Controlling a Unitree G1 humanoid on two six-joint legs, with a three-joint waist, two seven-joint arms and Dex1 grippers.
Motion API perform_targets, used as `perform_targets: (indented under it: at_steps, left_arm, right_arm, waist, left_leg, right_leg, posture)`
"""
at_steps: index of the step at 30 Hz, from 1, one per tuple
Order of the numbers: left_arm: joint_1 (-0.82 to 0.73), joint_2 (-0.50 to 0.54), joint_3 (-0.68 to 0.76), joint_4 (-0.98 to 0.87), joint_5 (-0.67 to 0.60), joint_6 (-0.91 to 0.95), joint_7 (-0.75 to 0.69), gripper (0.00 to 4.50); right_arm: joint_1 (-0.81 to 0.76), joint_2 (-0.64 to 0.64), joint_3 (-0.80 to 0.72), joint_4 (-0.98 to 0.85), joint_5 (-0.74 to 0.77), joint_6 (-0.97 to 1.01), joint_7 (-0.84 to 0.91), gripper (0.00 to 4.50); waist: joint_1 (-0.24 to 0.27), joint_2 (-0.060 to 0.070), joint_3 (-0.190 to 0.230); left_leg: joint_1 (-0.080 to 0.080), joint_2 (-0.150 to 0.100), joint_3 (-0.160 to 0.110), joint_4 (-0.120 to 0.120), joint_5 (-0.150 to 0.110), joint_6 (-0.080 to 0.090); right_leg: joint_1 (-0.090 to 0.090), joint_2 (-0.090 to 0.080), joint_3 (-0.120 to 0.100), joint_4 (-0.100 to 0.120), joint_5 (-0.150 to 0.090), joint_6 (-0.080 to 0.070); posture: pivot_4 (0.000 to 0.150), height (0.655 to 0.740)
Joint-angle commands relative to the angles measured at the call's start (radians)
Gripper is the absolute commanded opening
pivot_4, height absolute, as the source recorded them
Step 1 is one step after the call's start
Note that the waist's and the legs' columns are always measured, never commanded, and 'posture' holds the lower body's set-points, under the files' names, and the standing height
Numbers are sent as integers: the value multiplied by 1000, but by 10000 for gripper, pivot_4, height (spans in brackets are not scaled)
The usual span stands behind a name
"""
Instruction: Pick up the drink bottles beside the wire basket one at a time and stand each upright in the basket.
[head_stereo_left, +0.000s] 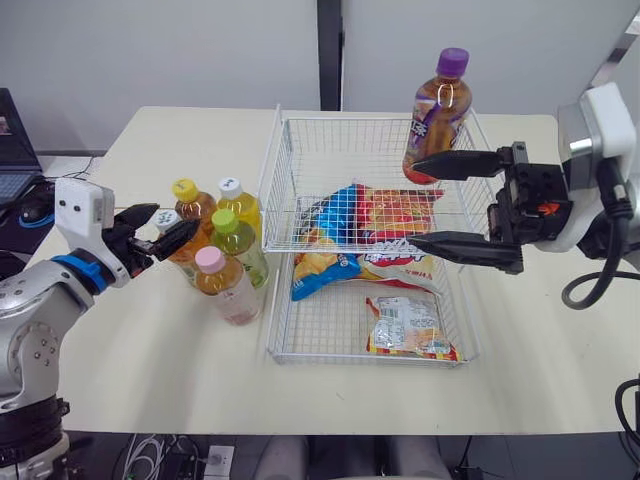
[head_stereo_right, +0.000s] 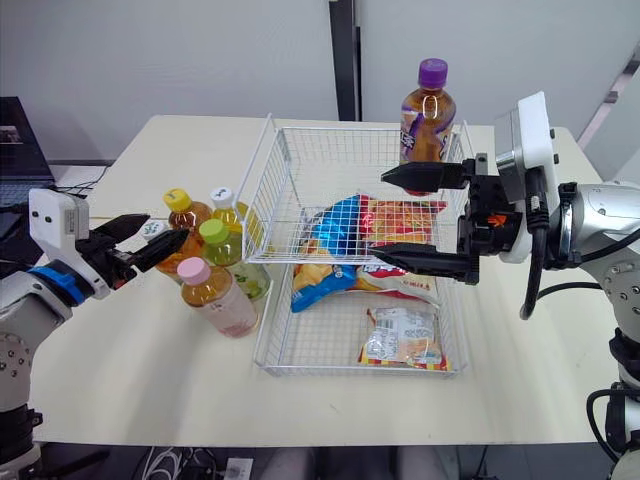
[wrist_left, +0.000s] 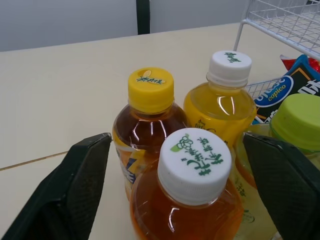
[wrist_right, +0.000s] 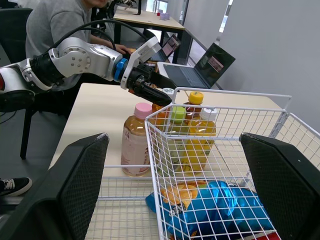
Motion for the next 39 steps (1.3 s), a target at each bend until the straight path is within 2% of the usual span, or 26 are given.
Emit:
perform_targets:
  at_steps: [1,7,19,30,35,39]
  left_arm:
    - [-23,23,-4,-1,-9,-14,-12,30652]
    - [-18,21,4,1,-15,-3,-12,13679]
    - [-6,35,50,-42,-64,19,-25,13572]
    - [10,113,158,-142,-147,110,1,13570]
    - [2,196,239,-160,-220,189,-18,13569]
    - [-4,311,317,-121,-268,249,-86,13569]
  right_arm:
    - [-13,-7,-37,-25,19,-4,-7,45000]
    - [-13,-14,-33,-27,17,-2,2,45000]
    - [-38,-28,-6,-13,3,-5,67,45000]
    - [-50,-13,10,10,-3,-5,109,45000]
    - [-67,-6,22,28,-19,-13,128,45000]
    - [-73,-3,26,38,-31,-22,136,45000]
  waist:
    - [0,0,0]
    - [0,0,0]
    - [0,0,0]
    - [0,0,0]
    - [-2,0,0]
    - [-7,0,0]
  left_leg:
    - [0,0,0,0,0,0]
    - [0,0,0,0,0,0]
    - [0,0,0,0,0,0]
    - [-1,0,-1,-1,0,0]
    - [-1,0,-1,-1,0,0]
    - [0,0,-1,-2,0,0]
  right_leg:
    - [0,0,0,0,0,0]
    - [0,0,0,0,0,0]
    - [0,0,0,-1,0,0]
    - [0,0,-1,-1,0,0]
    - [0,0,-1,-1,0,0]
    - [0,0,-1,-2,0,0]
  posture:
    - [1500,7400]
    - [1500,7400]
    - [1500,7400]
    - [1500,7400]
    - [1500,7400]
    - [1500,7400]
